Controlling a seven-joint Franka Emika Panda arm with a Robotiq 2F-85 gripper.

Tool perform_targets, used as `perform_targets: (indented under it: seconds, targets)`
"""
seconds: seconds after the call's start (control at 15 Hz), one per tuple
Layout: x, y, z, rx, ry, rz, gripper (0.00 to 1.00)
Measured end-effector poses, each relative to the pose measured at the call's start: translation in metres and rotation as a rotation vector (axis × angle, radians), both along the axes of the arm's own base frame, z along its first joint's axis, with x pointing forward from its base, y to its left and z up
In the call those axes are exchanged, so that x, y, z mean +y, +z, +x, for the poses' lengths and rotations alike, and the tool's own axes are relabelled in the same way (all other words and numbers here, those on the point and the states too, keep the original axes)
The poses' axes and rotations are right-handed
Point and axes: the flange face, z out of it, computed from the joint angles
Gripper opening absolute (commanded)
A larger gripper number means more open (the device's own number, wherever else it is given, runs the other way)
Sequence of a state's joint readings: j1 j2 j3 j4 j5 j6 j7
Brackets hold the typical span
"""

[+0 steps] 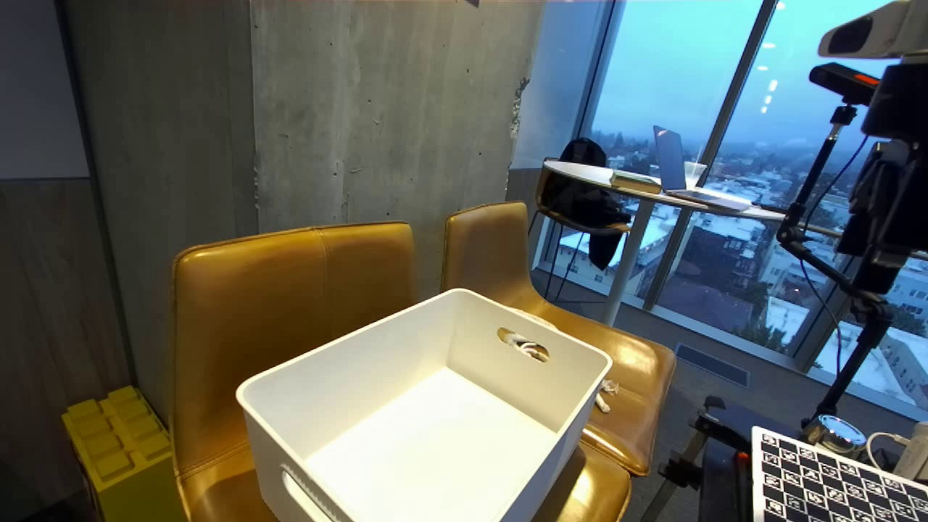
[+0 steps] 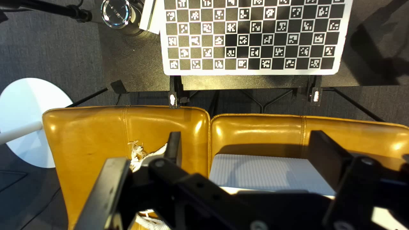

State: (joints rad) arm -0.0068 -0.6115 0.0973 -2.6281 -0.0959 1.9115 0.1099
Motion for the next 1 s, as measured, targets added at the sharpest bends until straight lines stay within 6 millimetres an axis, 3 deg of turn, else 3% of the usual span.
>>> perform_targets:
  seconds: [0.47, 0.73, 1.0]
  targets:
    - [0.003, -0.004, 0.008, -0.014, -0.012, 0.000, 1.00]
    - [0.008, -0.019, 0.055, -0.068, -0.065, 0.018, 1.00]
    - [-0.008, -0.032, 0.113, -0.109, -0.125, 0.019, 1.00]
